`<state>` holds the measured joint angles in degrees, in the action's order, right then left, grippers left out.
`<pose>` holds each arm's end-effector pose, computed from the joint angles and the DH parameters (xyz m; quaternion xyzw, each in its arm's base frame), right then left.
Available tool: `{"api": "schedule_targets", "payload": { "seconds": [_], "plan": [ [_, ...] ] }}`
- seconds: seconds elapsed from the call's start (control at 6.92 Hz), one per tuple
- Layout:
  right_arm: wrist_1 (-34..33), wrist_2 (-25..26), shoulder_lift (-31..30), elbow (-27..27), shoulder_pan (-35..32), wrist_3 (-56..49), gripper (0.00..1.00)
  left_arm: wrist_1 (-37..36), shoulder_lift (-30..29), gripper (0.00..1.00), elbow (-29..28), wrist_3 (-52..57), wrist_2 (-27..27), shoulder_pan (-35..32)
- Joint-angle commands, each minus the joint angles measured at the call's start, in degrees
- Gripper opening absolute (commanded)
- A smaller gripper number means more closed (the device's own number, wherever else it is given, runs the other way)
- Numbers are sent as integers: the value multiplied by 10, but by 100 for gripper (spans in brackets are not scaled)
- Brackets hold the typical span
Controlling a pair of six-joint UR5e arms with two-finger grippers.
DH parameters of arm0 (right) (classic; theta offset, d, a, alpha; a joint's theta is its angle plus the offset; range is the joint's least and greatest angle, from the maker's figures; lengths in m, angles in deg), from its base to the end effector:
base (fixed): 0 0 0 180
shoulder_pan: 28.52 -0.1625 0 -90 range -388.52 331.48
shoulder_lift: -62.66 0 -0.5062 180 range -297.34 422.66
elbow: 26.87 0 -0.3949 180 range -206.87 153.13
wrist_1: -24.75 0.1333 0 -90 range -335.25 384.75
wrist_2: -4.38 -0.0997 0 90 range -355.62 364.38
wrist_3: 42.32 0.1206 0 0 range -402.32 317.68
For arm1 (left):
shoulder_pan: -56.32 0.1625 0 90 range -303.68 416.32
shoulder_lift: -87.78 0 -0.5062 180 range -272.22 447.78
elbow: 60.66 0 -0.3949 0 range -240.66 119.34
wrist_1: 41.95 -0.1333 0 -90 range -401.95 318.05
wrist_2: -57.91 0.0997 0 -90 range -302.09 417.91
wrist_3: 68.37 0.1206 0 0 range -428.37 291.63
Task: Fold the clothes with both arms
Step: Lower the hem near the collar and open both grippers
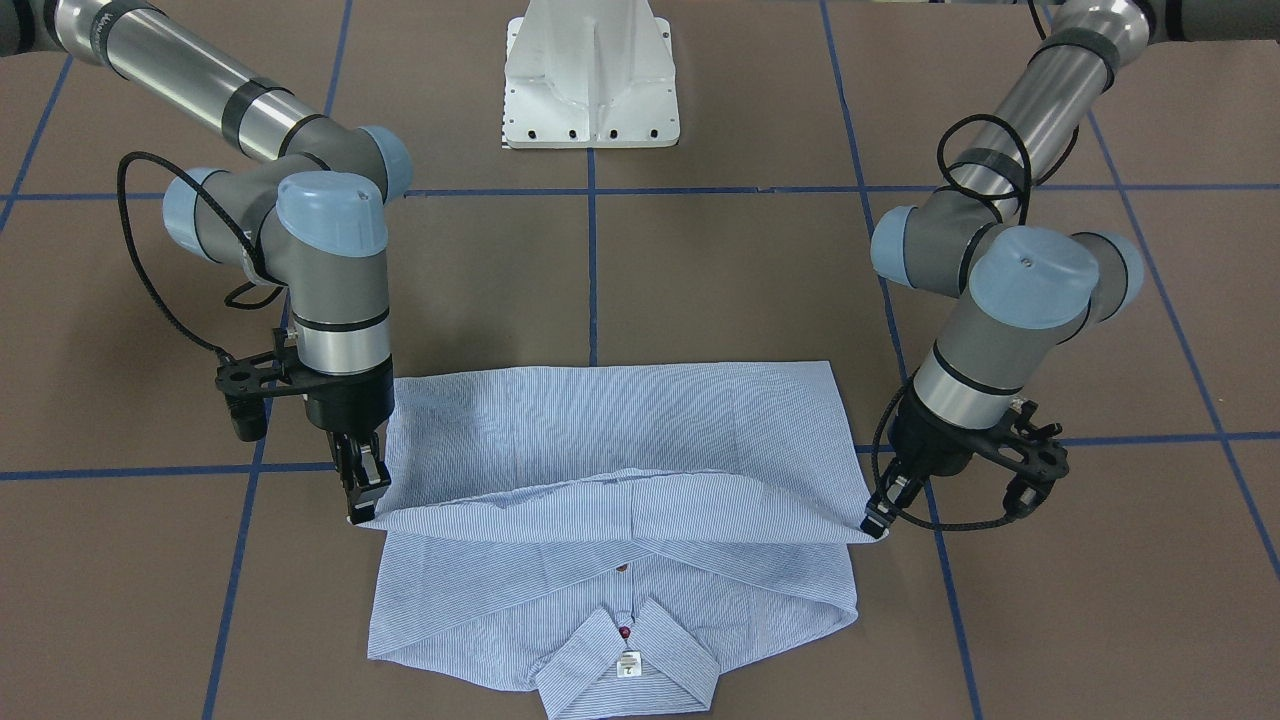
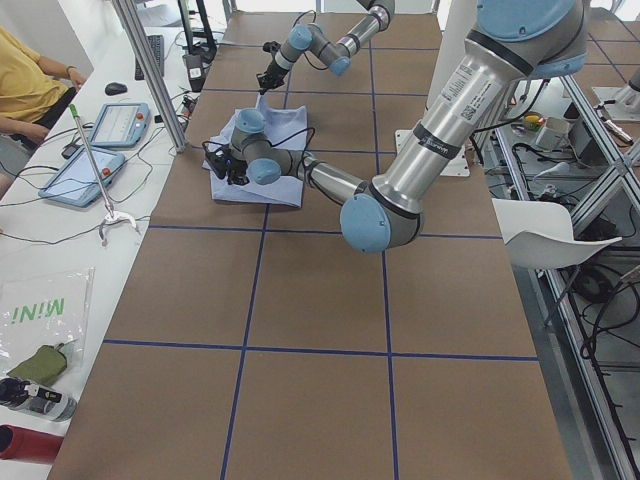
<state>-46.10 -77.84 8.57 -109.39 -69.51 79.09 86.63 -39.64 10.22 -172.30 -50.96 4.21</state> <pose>-0.5054 -0.6374 0.3915 0.0955 -0.3959 0.5613 0.7205 0.4369 -0.7150 0.4194 0.0174 0.4911 -0.4072 0.7699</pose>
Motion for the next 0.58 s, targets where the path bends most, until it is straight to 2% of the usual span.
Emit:
{"api": "schedule_targets", "payload": {
  "seconds": [0.0, 0.14, 0.43],
  "plan": [
    [1, -1, 33, 45, -4, -2, 0, 39, -23, 0, -61, 0, 10, 0],
    [2, -4, 40, 61, -7, -4, 0, 49, -31, 0, -80, 0, 14, 1],
    [56, -4, 42, 101, -9, -10, 0, 52, -37, 0, -93, 0, 14, 2]
  ]
}}
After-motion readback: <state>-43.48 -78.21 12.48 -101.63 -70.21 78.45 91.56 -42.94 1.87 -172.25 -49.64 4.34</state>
